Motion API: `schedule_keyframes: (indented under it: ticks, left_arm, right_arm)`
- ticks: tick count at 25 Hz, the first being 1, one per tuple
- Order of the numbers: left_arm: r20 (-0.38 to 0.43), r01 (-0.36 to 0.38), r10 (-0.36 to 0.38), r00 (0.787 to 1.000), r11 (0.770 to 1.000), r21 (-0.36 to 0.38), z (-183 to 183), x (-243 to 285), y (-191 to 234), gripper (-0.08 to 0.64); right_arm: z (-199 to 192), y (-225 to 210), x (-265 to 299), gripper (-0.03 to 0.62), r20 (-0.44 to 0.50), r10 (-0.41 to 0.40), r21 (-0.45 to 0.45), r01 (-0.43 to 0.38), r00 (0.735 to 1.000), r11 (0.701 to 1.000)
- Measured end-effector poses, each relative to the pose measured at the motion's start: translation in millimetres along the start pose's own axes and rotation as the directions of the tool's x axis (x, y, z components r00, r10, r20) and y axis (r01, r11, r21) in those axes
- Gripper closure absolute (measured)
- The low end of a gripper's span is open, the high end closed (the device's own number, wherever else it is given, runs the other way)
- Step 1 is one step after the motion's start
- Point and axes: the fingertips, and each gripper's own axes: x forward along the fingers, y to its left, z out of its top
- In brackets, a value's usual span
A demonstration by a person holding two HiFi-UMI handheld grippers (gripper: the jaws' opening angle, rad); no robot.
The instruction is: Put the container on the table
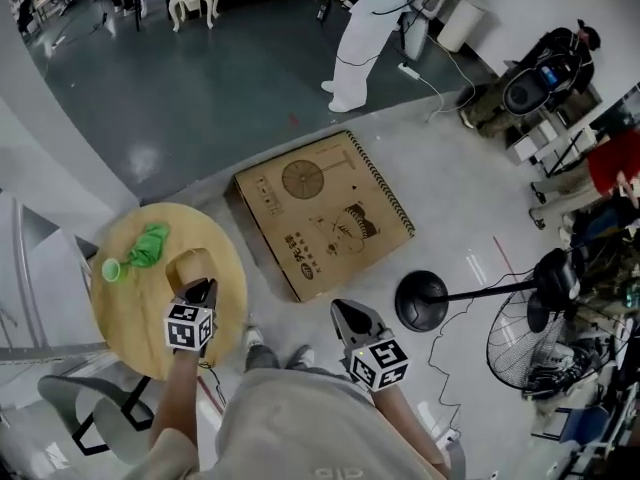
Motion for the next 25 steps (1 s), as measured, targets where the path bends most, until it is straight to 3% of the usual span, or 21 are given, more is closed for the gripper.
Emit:
schedule_keyframes:
  ticks: [7,15,25]
  left_arm:
    - [-0.102,0.058,-0.055,0.993,0.998,0.027,-26,48,21,0.528]
    - [-0.204,0.144,-0.133,0.97,0.989,0.04,-48,103,27,0.528]
    - [-0.314,0.168,-0.137,0.94,0.983,0.074,-72,135,29,0.526]
  right_arm:
    - [-10,-3,15,0.568,-0.035,-0.078,0.027,0.079,0.996,0.997]
    - [-18,-15,15,0.568,-0.066,-0.178,0.054,0.182,0.982,0.982]
    - [-26,-27,6,0.568,-0.088,-0.245,0.076,0.252,0.966,0.965]
